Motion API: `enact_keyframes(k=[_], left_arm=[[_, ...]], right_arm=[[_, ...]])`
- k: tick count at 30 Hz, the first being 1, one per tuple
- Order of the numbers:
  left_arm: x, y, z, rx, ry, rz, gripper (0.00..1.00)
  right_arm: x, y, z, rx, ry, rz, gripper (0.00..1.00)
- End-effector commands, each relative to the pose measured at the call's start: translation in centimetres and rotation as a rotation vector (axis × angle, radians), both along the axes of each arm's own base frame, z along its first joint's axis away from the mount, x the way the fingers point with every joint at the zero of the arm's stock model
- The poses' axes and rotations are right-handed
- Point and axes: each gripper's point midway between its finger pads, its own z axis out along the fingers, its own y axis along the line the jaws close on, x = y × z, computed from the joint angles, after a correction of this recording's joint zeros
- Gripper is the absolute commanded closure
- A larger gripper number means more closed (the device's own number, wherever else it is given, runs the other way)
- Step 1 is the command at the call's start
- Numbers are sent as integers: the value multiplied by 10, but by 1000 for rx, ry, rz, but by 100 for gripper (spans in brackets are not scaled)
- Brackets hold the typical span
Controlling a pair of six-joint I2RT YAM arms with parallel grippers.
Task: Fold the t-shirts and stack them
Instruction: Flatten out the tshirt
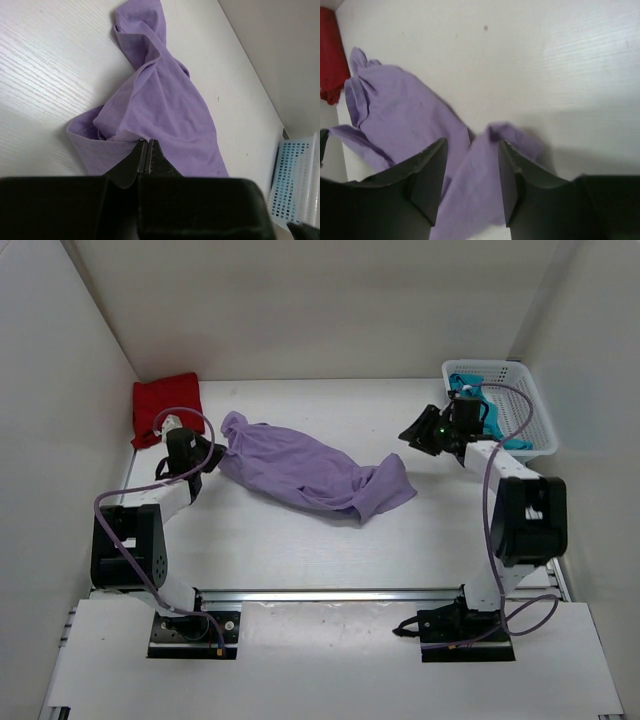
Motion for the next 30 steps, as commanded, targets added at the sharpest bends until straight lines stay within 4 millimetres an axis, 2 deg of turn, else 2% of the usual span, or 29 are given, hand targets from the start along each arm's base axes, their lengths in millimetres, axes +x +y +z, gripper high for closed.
enact_keyframes(k=[1, 2, 3, 4, 5, 7, 11, 13, 14, 15, 16, 19, 20, 21, 27, 30], left_arm=[[-8, -9, 10, 30, -41, -11, 100], [-9, -10, 14, 28, -52, -8, 100], [-12, -15, 12, 23, -50, -18, 100], [-17, -20, 8, 17, -39, -33, 100], [-20, -22, 7, 10, -35, -31, 100], [-22, -27, 14, -1, -56, -47, 100], [-32, -28, 17, 5, -61, -55, 100], [-39, -35, 23, 22, -79, -71, 100], [-42, -36, 22, 17, -79, -70, 100], [-43, -39, 22, 19, -81, -70, 100], [-46, -41, 18, 20, -70, -76, 100], [-49, -48, 17, 14, -68, -98, 100], [-53, -48, 9, 13, -51, -99, 100], [-51, -48, 14, 10, -66, -97, 100], [-57, -47, 5, 9, -48, -93, 100], [-56, -47, 9, 9, -63, -90, 100]], right_arm=[[-33, -15, 34, -67, -137, -56, 56], [-52, -21, 3, -91, -77, -88, 55], [-64, -25, -7, -100, -74, -110, 56], [-67, -32, -13, -105, -66, -128, 60], [-77, -30, -30, -99, -18, -119, 62], [-82, -34, -46, -136, 27, -114, 65], [-90, -42, -64, -171, 60, -144, 64], [-97, -41, -78, -174, 93, -139, 64], [-95, -41, -78, -170, 92, -140, 63], [-101, -41, -87, -179, 118, -126, 64], [-98, -50, -89, -178, 124, -152, 64], [-98, -53, -95, -196, 135, -157, 64], [-98, -55, -98, -196, 137, -167, 64], [-98, -57, -100, -196, 140, -172, 64], [-94, -52, -105, -182, 159, -137, 71], [-97, -46, -106, -168, 162, -119, 72]])
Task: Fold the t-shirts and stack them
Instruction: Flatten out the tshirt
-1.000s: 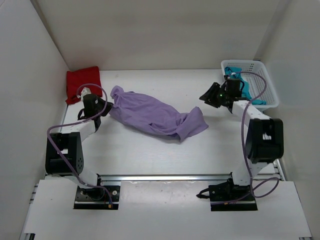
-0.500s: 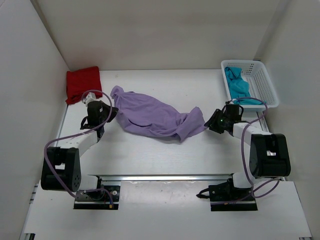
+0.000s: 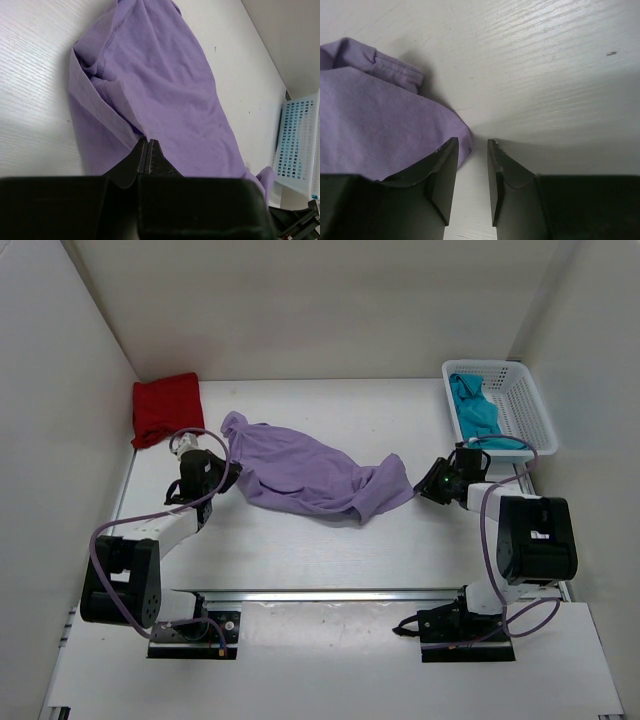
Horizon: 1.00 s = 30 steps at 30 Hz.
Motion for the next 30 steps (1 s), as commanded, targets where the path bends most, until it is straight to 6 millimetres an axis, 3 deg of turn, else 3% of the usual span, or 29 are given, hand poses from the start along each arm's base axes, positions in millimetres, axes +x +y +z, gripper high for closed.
enact_keyframes(k=[1, 6, 11, 14, 15, 17, 20, 22, 23, 25, 26, 28, 29, 30], left_arm=[[1, -2, 18, -1, -58, 4, 100], [1, -4, 15, 2, -49, -3, 100], [0, -4, 13, 0, -47, -4, 100], [0, -5, 13, 2, -43, -6, 100], [1, -7, 17, 2, -54, -11, 100], [0, -9, 20, 14, -57, -23, 100], [-2, -18, 36, 41, -69, -67, 100], [2, -24, 70, 56, -128, -90, 100], [2, -26, 82, 68, -144, -106, 100], [3, -32, 136, 88, -225, -140, 100], [3, -37, 151, 90, -256, -171, 100], [-5, -37, 207, 58, -343, -225, 100], [-7, -36, 219, 42, -359, -241, 100], [-9, -31, 246, 41, -399, -265, 100]], right_arm=[[1, 4, -2, -12, -3, 27, 72], [0, 16, -9, 23, 23, 67, 72], [-3, 15, -12, 46, 27, 48, 75], [-2, 17, -11, 54, 20, 50, 87], [0, 18, -7, 66, 5, 46, 96], [2, 21, 5, 64, -27, 50, 99], [8, 15, 46, 35, -121, 28, 100], [10, 15, 106, -10, -258, 16, 100], [9, 12, 121, -33, -289, 2, 100], [2, 5, 191, -122, -422, -38, 100], [-1, 4, 209, -139, -462, -53, 100], [-17, -7, 283, -228, -597, -115, 100], [-22, -7, 304, -252, -633, -119, 100], [-31, -10, 339, -293, -684, -142, 100]])
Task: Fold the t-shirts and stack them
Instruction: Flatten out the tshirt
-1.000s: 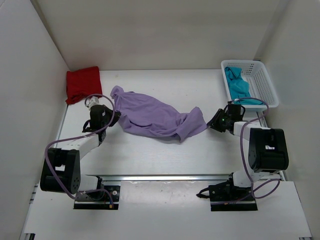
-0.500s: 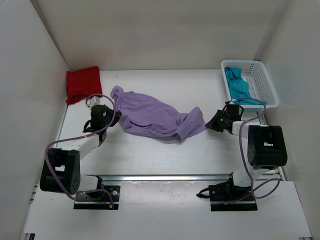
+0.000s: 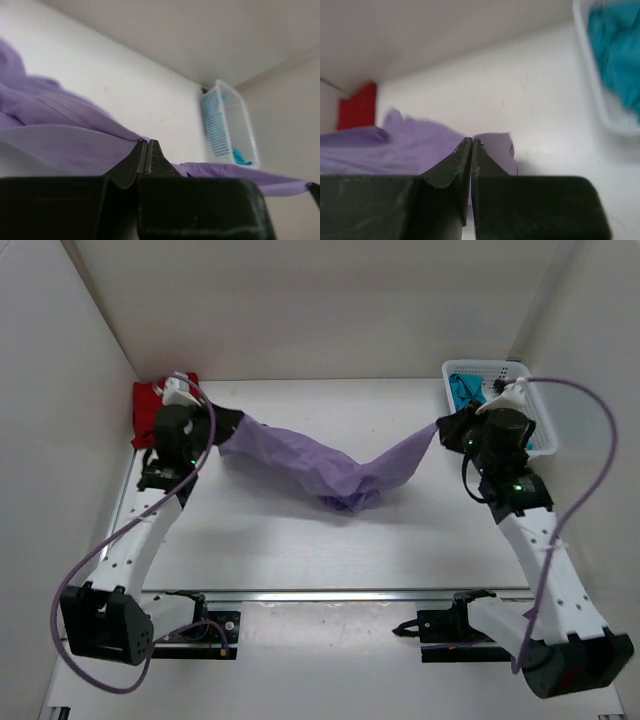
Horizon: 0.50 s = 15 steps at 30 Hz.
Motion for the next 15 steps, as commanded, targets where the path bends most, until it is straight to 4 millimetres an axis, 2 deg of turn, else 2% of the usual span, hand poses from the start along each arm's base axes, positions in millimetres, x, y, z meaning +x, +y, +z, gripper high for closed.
enact_keyframes(k=[1, 2, 3, 4, 5, 6, 7, 9, 11, 12, 13, 15], left_arm=[[-22, 10, 100, 16, -162, -98, 100], [-27, 16, 123, 23, -176, -88, 100], [-34, 20, 151, 43, -222, -85, 100], [-37, 26, 165, 50, -248, -77, 100], [-45, 32, 187, 46, -290, -65, 100], [-56, 28, 210, 36, -341, -86, 100], [-60, 43, 223, 39, -368, -51, 100], [-75, 52, 256, 46, -423, -24, 100], [-82, 59, 271, 63, -443, 10, 100], [-86, 61, 280, 68, -458, 18, 100], [-86, 64, 284, 78, -466, 30, 100], [-88, 67, 289, 85, -462, 41, 100]], right_arm=[[-34, -34, 102, -155, -174, -190, 100], [-43, -30, 116, -191, -193, -196, 100], [-54, -32, 153, -189, -265, -206, 100], [-66, -28, 186, -197, -319, -214, 100], [-83, -27, 218, -211, -377, -215, 99], [-86, -22, 231, -213, -401, -208, 100], [-99, -18, 255, -215, -440, -201, 100], [-114, -5, 297, -230, -516, -159, 100], [-113, -9, 328, -215, -574, -154, 100], [-111, -4, 345, -220, -598, -139, 100], [-113, -1, 352, -223, -610, -132, 100], [-104, 14, 372, -248, -653, -120, 100]])
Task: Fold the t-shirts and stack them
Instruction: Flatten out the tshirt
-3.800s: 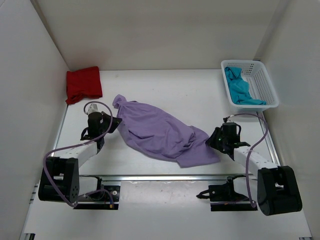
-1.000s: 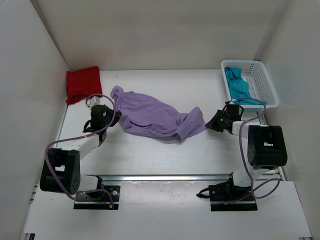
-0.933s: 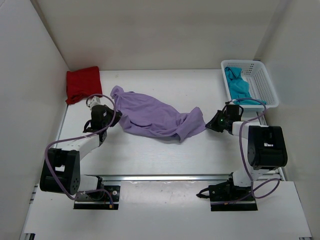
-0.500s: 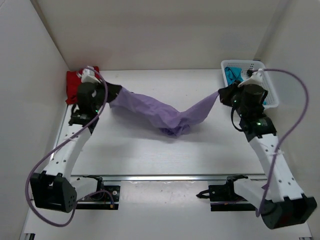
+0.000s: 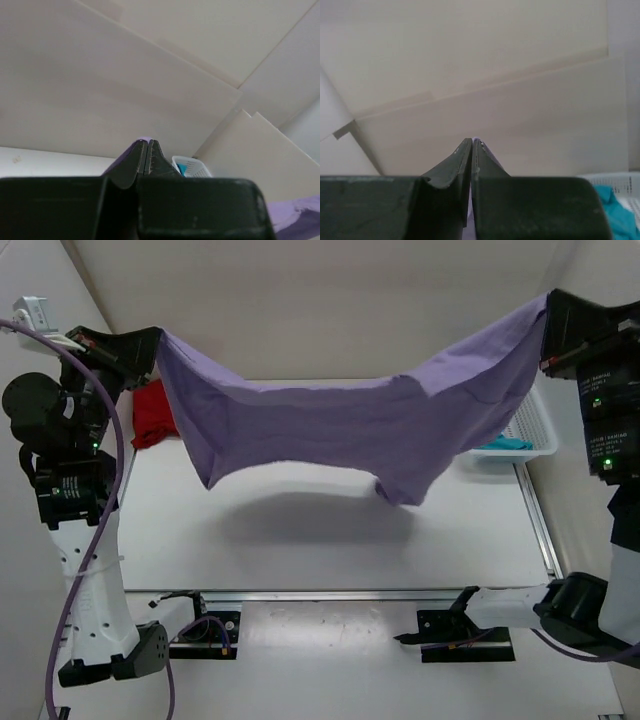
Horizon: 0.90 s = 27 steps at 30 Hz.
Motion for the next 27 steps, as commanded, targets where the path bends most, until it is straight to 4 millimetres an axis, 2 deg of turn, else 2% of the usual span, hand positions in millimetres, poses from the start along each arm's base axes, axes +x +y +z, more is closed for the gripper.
enact_keyframes(k=[1, 2, 4, 5, 7, 8, 10, 11, 12, 13, 14, 15, 16, 17, 18, 19, 20, 21, 23, 24, 25, 26, 27], left_arm=[[4, 4, -16, 22, 78, 9, 100], [6, 7, -17, 25, 78, 22, 100], [21, 7, -40, 16, 127, 26, 100], [29, 8, -52, 16, 153, 29, 100], [57, 12, -99, 16, 258, 37, 100], [62, 11, -109, 13, 281, 35, 100], [87, 10, -165, 8, 381, 33, 100], [94, 12, -177, 10, 399, 42, 100], [107, 11, -201, 8, 448, 51, 100], [120, 10, -224, 3, 498, 48, 100], [126, 5, -227, 3, 494, 27, 100], [142, 2, -251, -3, 548, 19, 100], [158, -5, -259, -19, 571, -8, 100], [167, -7, -243, -20, 537, -22, 100], [186, -13, -242, -21, 544, -35, 100], [203, -14, -254, -25, 577, -37, 100], [220, -17, -240, -26, 557, -43, 100], [226, -21, -229, -38, 544, -57, 100], [247, -17, -183, -56, 471, -69, 100], [245, -13, -145, -62, 403, -67, 100], [254, -11, -143, -74, 399, -68, 100], [254, -2, -120, -78, 350, -62, 100], [253, -2, -107, -99, 321, -77, 100]], right_arm=[[29, 30, 1, -165, 14, -47, 100], [35, 36, -2, -184, 22, -46, 100], [58, 43, -11, -204, 28, -99, 100], [75, 50, -27, -261, 50, -104, 100], [120, 54, -54, -294, 110, -36, 100], [135, 53, -61, -293, 131, -13, 100], [187, 35, -98, -261, 235, 51, 100], [201, 38, -113, -273, 265, 79, 100], [220, 31, -128, -263, 294, 94, 99], [245, 29, -152, -280, 345, 107, 100], [253, 29, -155, -269, 353, 115, 100], [275, 22, -168, -256, 386, 120, 100], [296, 16, -178, -237, 408, 122, 100], [306, 15, -181, -228, 409, 131, 100], [321, 9, -187, -208, 409, 130, 100], [332, 4, -187, -181, 385, 132, 100], [338, -4, -176, -159, 338, 127, 100], [337, -8, -163, -151, 301, 113, 100], [334, -18, -124, -154, 173, 70, 100], [320, -22, -94, -149, 85, 57, 100], [318, -26, -90, -134, 70, 42, 100], [306, -27, -71, -137, 15, 44, 100], [295, -32, -55, -136, -27, 38, 100]])
